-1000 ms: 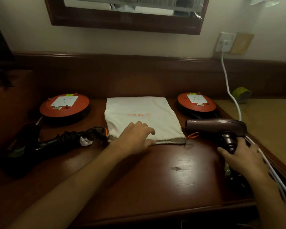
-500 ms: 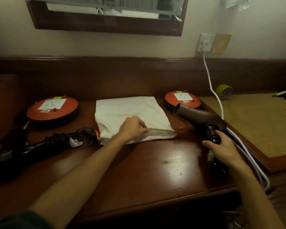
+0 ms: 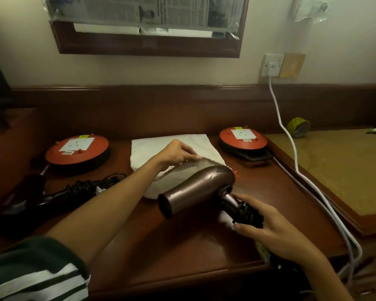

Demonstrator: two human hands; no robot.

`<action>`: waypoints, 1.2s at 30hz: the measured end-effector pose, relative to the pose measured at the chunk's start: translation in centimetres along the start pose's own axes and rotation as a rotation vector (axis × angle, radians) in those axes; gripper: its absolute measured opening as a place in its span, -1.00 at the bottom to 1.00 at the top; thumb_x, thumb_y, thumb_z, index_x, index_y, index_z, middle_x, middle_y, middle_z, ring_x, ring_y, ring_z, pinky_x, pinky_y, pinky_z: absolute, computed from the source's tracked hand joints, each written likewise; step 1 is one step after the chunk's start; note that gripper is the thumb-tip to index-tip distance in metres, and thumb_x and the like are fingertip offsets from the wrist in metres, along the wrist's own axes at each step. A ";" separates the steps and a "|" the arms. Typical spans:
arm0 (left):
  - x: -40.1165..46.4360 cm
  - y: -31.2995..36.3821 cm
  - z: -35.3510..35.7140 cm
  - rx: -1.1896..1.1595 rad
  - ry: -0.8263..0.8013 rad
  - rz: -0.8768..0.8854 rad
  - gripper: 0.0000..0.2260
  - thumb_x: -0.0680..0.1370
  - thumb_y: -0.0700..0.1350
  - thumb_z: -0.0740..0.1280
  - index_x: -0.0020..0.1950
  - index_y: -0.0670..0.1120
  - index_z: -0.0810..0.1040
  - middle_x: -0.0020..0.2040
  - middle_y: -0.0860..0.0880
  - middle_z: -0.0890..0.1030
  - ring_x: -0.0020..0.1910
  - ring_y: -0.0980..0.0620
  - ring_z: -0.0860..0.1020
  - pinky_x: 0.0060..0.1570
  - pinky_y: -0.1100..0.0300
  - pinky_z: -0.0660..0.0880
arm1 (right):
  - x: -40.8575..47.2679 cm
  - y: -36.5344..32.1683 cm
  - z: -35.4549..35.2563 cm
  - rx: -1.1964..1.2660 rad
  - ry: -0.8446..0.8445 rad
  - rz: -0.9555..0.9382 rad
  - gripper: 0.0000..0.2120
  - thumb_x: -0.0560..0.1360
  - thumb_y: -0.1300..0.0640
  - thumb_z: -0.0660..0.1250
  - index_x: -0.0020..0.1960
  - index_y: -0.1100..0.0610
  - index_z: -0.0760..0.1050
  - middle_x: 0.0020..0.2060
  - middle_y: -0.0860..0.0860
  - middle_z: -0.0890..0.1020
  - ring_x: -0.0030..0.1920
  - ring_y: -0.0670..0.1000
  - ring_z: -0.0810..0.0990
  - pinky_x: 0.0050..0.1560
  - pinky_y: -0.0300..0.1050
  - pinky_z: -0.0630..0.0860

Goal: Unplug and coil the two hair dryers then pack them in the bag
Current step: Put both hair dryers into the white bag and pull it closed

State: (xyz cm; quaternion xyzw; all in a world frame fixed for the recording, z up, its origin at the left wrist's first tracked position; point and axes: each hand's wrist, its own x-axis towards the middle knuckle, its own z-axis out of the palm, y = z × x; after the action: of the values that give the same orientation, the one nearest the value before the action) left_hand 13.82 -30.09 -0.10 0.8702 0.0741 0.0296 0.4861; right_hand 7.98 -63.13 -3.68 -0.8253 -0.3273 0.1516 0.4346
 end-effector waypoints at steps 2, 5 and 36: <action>-0.2 0.4 -0.1 0.013 -0.015 0.054 -0.78 0.49 -0.06 0.56 0.05 -0.17 0.77 -0.07 -0.07 0.75 -0.07 0.05 0.65 -0.22 0.34 0.51 | 1.0 0.1 0.6 -0.048 -0.013 0.003 -0.37 0.49 -0.02 0.51 0.48 -0.26 0.35 0.27 -0.20 0.56 0.23 -0.17 0.57 0.28 -0.05 0.54; -0.4 0.5 -0.1 0.069 -0.023 0.112 -0.79 0.50 -0.05 0.55 0.05 -0.14 0.77 -0.08 -0.04 0.74 -0.08 0.06 0.65 -0.27 0.39 0.48 | 2.8 -0.4 1.2 -0.133 -0.028 0.016 -0.32 0.49 -0.04 0.49 0.53 -0.22 0.29 0.33 -0.21 0.50 0.26 -0.16 0.53 0.28 -0.10 0.52; -0.2 2.0 0.0 0.242 -0.006 0.292 -0.80 0.52 0.04 0.53 0.03 -0.06 0.77 -0.05 0.02 0.75 -0.06 0.14 0.67 -0.10 0.27 0.55 | 6.7 -3.3 4.6 -0.095 0.269 0.174 -0.35 0.56 0.10 0.43 0.58 -0.06 0.28 0.40 0.06 0.51 -0.15 -0.12 0.63 -0.36 -0.42 0.50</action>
State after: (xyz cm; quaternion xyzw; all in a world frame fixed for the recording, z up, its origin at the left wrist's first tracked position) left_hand 13.82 -31.12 1.60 0.9239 -0.0515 0.0881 0.3687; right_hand 9.09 -54.47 -3.37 -0.8829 -0.2003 0.0609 0.4202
